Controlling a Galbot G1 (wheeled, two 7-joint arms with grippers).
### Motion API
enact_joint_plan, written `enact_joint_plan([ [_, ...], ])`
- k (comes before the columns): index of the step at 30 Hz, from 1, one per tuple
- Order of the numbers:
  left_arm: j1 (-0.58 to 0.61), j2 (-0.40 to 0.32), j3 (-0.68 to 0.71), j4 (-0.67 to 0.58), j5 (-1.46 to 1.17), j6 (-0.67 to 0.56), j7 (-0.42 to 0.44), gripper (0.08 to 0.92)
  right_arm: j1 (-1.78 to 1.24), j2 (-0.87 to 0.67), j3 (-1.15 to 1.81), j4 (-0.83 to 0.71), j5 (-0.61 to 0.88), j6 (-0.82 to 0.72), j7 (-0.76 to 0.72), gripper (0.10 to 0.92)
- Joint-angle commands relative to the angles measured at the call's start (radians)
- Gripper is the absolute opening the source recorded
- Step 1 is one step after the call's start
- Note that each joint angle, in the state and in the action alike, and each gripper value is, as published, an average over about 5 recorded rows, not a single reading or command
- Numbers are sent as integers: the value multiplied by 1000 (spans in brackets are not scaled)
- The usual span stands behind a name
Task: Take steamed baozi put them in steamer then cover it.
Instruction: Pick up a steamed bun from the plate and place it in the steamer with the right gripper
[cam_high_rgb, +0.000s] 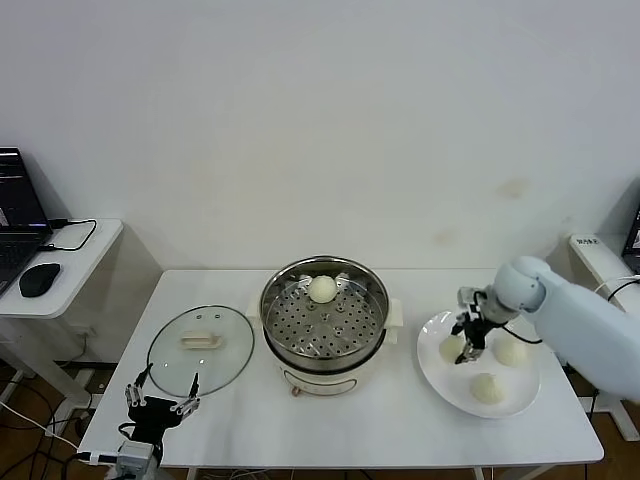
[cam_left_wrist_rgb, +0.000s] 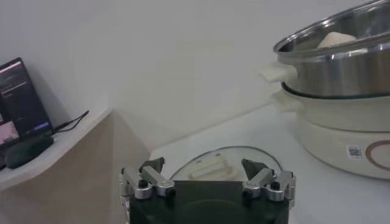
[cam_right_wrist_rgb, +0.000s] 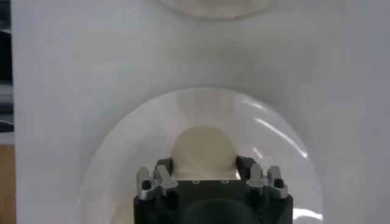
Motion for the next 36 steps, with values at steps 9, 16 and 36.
enact_joint_plan([
  [9,11,8,-17,-50,-2,0,-2,823,503,211,-292,-14,265,-93,-66,636],
  [16,11,12,-22,-62,-9,0,-2,823,541,398,-322,-94,327,-133,-63,636],
  [36,-2,-2,-23,-47,-28,1,-3,823,343,732,-346,-335,220,-131,-15,637],
])
